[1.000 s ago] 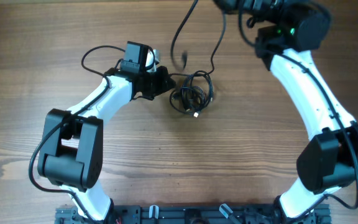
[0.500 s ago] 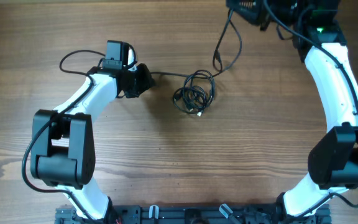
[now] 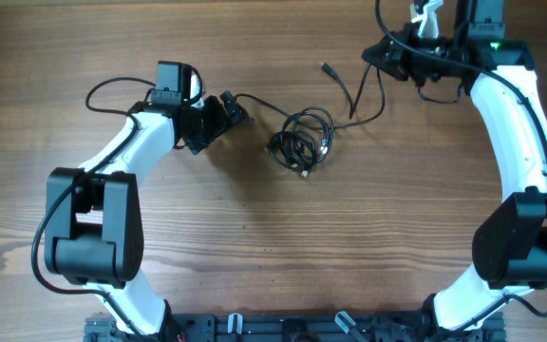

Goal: Untangle cables

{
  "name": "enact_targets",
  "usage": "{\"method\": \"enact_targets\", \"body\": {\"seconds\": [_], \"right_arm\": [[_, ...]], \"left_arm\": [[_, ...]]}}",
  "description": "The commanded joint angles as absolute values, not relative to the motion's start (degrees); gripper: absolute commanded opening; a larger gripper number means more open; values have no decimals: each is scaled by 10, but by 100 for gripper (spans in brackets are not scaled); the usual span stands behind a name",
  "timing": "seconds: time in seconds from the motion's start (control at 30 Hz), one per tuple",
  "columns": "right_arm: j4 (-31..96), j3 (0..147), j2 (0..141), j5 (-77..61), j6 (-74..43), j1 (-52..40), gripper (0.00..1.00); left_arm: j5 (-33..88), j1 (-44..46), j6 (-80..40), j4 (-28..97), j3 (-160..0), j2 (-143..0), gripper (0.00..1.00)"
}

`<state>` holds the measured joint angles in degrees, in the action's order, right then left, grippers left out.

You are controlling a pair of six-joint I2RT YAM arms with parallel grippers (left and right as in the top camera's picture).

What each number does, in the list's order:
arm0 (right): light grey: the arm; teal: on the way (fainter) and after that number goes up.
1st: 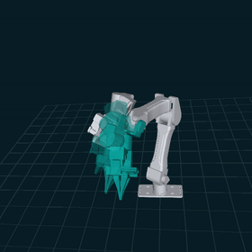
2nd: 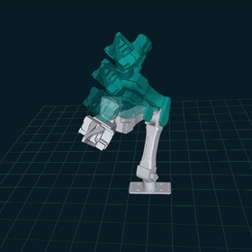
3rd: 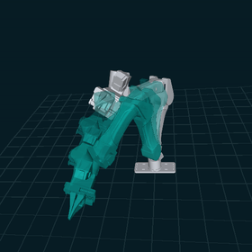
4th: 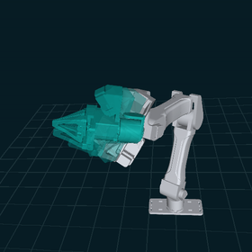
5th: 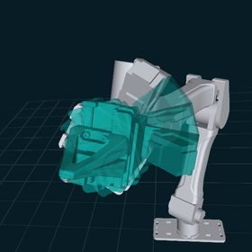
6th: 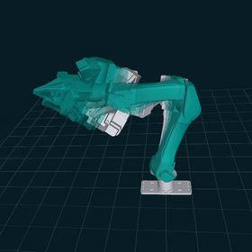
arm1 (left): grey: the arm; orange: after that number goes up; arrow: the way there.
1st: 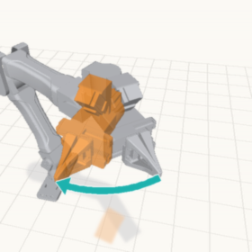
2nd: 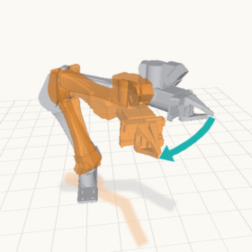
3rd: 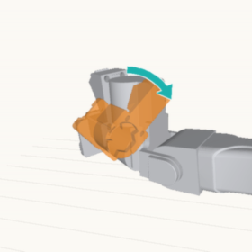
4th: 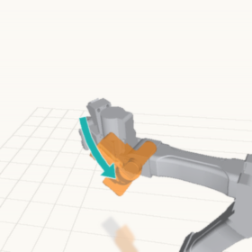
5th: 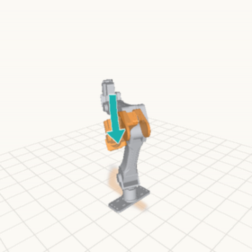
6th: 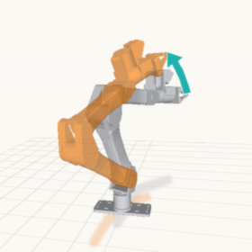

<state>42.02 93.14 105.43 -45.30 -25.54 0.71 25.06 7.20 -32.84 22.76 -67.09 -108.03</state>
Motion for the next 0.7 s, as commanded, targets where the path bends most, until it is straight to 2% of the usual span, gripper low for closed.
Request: {"method": "enact_targets", "body": {"seconds": [0.0, 0.17, 0.3, 0.4, 0.5, 0.67], "right_arm": [[444, 933, 1049, -403, -203, 8, 4], [475, 933, 1049, -332, -203, 8, 4], [518, 933, 1049, -312, -185, 8, 4], [604, 932, 1049, -155, -174, 8, 4], [644, 920, 1052, -37, -182, 8, 4], [594, 835, 1055, -30, -183, 8, 5]], "left_arm": [[315, 71, -298, 254, -687, -1066, 100], [205, 112, -337, 290, -689, -992, 100], [95, 186, -366, 299, -689, -973, 100], [20, 245, -369, 306, -689, -974, 100], [7, 275, -379, 304, -689, -975, 100], [-7, 307, -401, 271, -689, -1010, 100]]}}
